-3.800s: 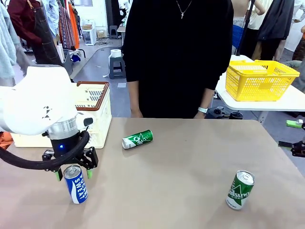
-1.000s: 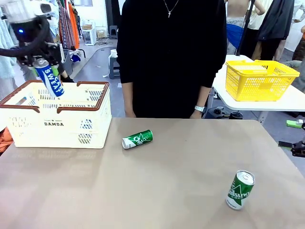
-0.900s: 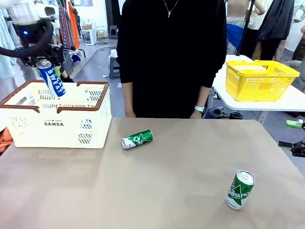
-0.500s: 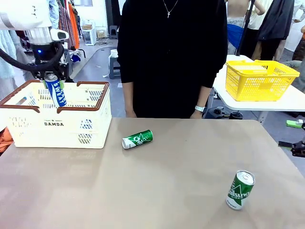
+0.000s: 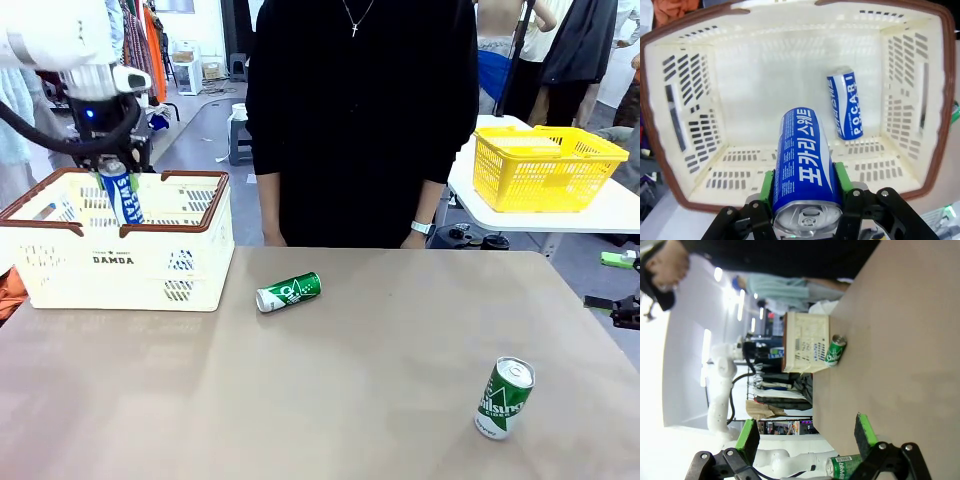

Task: Place the drinks into the Shopping basket.
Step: Pick up one drink and place it into the Shopping basket.

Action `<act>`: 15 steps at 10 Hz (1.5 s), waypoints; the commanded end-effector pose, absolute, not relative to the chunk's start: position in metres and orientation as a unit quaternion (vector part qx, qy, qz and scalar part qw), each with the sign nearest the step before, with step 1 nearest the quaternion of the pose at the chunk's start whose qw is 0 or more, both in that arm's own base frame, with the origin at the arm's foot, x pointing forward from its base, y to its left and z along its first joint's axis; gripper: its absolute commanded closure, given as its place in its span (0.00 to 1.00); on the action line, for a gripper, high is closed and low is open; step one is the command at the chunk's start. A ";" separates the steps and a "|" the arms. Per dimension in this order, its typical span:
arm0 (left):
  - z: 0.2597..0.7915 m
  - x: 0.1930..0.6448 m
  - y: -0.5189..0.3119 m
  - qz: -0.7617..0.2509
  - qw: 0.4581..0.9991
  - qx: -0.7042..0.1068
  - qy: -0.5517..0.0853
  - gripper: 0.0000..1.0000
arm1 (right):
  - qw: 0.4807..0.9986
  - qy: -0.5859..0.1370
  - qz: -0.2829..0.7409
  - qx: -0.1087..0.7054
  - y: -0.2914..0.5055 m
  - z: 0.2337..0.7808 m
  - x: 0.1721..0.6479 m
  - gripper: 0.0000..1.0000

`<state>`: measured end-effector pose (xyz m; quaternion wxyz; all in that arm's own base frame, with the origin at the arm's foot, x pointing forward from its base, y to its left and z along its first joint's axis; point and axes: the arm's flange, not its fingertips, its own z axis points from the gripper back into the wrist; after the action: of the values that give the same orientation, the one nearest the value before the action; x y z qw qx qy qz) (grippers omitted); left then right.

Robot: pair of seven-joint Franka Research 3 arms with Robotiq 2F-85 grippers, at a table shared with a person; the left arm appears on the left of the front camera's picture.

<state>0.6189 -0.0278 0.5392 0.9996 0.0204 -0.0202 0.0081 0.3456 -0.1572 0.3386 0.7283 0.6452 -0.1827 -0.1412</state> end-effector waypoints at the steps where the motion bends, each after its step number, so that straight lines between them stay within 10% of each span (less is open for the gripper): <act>1: 0.502 0.613 -0.025 -0.005 0.999 0.022 -0.033 1.00 | 0.730 -0.172 -0.144 0.645 -0.158 0.344 0.345 0.00; 10: 0.434 0.620 -0.027 -0.003 1.000 0.006 0.013 1.00 | 0.730 -0.172 -0.144 0.645 -0.158 0.344 0.345 0.00; 12: 0.435 0.619 -0.027 -0.003 1.000 0.003 0.015 0.00 | 0.730 -0.172 -0.144 0.645 -0.158 0.344 0.345 0.00; 15: 0.446 0.615 -0.022 -0.003 1.000 -0.009 0.005 0.00 | 0.730 -0.172 -0.144 0.645 -0.158 0.344 0.345 0.00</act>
<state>0.6185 -0.0286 0.4384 0.9999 0.0100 0.0061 0.0051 0.3456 -0.1572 0.3386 0.7283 0.6452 -0.1827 -0.1412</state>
